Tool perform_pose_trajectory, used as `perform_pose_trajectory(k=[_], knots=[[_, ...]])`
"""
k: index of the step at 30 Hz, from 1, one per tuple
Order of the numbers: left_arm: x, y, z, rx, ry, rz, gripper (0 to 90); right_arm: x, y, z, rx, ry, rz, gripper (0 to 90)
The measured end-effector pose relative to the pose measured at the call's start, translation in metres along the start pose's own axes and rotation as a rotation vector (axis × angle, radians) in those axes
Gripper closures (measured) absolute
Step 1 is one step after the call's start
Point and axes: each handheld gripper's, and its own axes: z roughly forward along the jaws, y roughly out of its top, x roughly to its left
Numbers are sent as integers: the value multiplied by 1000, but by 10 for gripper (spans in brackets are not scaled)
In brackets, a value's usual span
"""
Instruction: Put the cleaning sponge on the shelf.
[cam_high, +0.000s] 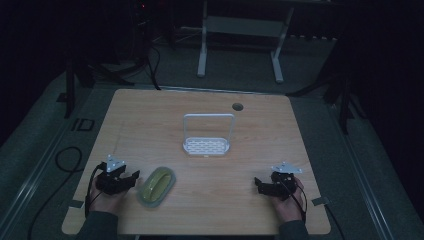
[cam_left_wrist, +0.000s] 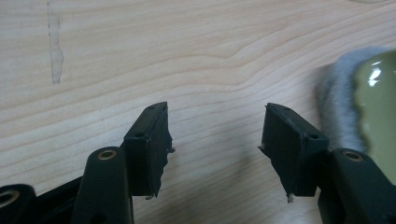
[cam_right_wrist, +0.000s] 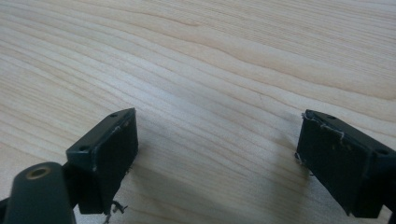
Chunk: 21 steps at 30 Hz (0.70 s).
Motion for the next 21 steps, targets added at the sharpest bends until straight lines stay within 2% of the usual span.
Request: perform_pose_trajectory(k=[4, 6, 11, 18, 21], knots=[[-5, 5, -6, 13, -18, 6, 461, 0, 0, 0, 0, -4, 2, 122], [-7, 9, -12, 8, -41, 8, 475, 1, 0, 0, -1, -6, 3, 122], [-12, 16, -24, -14, -76, 29, 597, 1, 0, 0, 0, -8, 6, 123], [-22, 25, -41, -29, -133, 64, 713, 1, 0, 0, -1, -7, 6, 123], [-27, 26, -48, -33, -157, 76, 802, 1, 0, 0, -1, -8, 6, 123]])
